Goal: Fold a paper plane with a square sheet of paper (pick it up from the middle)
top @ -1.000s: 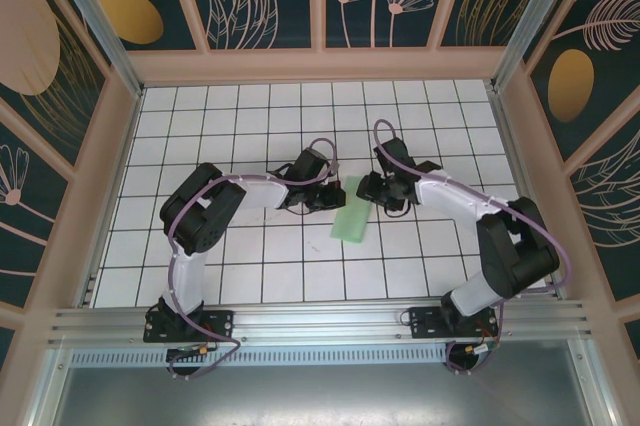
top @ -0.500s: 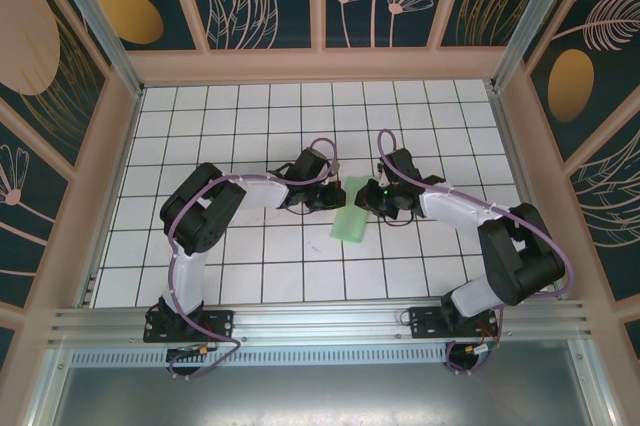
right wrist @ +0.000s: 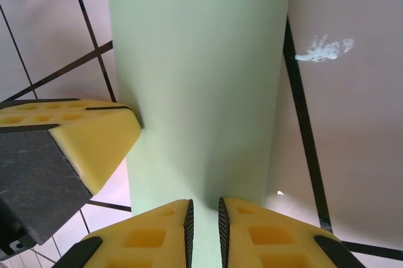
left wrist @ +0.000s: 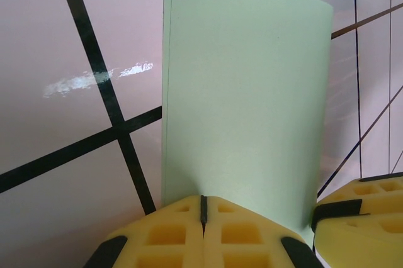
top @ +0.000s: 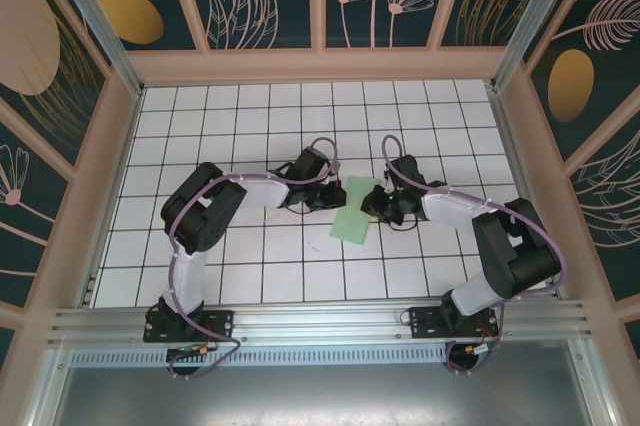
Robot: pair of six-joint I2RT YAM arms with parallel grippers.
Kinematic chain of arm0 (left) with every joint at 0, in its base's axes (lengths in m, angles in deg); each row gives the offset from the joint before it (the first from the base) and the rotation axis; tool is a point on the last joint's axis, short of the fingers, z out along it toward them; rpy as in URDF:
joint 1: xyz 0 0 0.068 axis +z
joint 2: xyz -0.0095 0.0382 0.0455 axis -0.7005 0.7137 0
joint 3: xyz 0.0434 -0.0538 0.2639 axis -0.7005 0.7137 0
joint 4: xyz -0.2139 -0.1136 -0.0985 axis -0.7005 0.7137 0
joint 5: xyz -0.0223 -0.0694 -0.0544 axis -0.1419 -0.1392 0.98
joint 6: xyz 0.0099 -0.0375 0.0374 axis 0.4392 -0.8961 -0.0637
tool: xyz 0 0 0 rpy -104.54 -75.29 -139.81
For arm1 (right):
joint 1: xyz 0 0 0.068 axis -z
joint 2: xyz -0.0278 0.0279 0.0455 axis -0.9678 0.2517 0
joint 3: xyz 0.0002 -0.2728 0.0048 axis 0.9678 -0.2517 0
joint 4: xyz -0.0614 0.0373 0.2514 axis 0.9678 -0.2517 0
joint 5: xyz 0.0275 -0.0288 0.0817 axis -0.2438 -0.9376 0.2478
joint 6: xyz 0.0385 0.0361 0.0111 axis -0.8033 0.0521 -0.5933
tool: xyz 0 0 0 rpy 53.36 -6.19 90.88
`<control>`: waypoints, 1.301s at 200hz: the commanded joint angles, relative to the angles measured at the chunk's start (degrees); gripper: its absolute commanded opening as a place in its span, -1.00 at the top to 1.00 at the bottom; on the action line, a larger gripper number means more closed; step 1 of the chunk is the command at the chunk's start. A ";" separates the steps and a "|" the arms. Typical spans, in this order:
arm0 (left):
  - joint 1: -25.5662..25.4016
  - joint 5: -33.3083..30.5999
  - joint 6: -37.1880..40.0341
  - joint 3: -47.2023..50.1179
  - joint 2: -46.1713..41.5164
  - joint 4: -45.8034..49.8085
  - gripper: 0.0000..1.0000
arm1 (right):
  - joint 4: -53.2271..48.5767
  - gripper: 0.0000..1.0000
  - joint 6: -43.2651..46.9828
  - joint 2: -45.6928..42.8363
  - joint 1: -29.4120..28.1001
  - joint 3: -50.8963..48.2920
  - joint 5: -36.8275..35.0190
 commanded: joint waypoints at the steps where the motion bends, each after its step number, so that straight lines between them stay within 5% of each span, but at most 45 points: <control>1: -0.18 -1.89 1.28 0.32 2.91 4.30 1.00 | 0.24 0.54 1.37 0.50 0.49 -0.95 -0.53; 139: -0.17 -1.74 1.46 0.06 3.42 4.86 1.00 | -1.91 0.53 1.14 2.24 1.19 -2.82 -3.93; 211: -0.25 -1.54 1.64 0.06 3.58 5.02 1.00 | 2.37 0.51 -1.21 -8.40 1.11 -3.53 4.51; 260: -0.16 -1.47 1.53 -0.29 3.69 4.92 1.00 | 5.65 0.52 -2.39 -5.78 0.75 -6.87 8.21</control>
